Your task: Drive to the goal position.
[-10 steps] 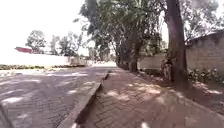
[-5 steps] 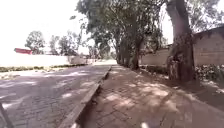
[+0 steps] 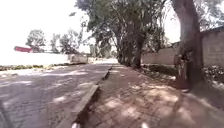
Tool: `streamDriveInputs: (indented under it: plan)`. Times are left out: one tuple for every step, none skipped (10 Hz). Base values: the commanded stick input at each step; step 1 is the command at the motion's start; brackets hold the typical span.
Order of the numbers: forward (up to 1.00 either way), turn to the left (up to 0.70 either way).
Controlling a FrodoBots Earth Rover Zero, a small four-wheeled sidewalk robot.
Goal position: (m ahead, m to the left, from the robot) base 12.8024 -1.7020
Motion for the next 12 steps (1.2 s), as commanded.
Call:
streamDriveInputs:
  plan:
    - [0.7, 0.0]
    - [0.7, 0.0]
    - [0.7, 0.0]
    - [0.7, 0.0]
    - [0.7, 0.0]
    - [0.7, 0.0]
    - [0.7, 0.0]
    - [0.7, 0.0]
    - [0.7, 0.0]
    - [0.7, 0.0]
    - [0.7, -0.17]
    - [0.7, -0.34]
